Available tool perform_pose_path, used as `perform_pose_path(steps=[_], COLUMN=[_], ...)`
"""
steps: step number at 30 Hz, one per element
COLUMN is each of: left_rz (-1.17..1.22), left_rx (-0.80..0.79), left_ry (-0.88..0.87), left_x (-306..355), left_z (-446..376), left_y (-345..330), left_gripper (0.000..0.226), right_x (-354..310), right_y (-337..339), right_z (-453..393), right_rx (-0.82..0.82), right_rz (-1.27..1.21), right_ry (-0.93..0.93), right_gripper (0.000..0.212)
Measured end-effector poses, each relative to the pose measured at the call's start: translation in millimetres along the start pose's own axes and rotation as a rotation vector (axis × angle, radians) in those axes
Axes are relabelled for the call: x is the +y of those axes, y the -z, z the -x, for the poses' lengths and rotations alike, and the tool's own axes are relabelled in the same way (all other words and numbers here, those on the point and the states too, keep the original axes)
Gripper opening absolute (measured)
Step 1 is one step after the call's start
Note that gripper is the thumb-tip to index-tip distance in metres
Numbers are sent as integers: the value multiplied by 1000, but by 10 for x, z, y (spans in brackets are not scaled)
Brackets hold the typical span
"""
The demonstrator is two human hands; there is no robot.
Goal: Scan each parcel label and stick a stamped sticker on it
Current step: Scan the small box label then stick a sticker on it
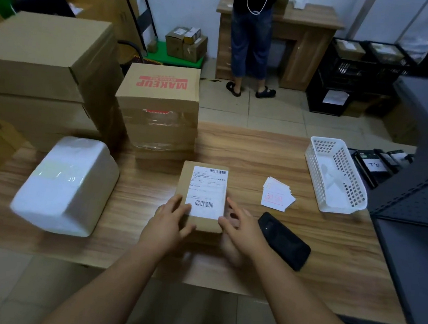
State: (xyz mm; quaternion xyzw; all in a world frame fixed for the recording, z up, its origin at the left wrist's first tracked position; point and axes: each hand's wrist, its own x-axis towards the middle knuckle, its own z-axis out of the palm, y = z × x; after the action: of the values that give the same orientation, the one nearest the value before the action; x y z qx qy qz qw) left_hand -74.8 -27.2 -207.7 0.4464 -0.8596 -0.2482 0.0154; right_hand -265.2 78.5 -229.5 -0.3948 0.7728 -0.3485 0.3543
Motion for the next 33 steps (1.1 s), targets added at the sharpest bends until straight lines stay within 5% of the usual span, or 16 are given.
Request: perform_pose_path(steps=[4,10,23,33], left_rz=[-14,1,-182,-207], left_rx=[14,22,69,-34], left_ry=[25,48,-34,-111], left_x=[61,73,132,62], left_z=[-20,2,143,289], left_y=[-73,-132,30,158], left_gripper=[57,58,53,53], right_x=[455,970,313,-1317], right_y=[585,843,879,1204], right_z=[129,287,435,939], right_rx=[257,-123,170,-243], right_rz=[333,827,505,708], right_ry=[2,-239,-119,-157], right_gripper=[56,84,74,66])
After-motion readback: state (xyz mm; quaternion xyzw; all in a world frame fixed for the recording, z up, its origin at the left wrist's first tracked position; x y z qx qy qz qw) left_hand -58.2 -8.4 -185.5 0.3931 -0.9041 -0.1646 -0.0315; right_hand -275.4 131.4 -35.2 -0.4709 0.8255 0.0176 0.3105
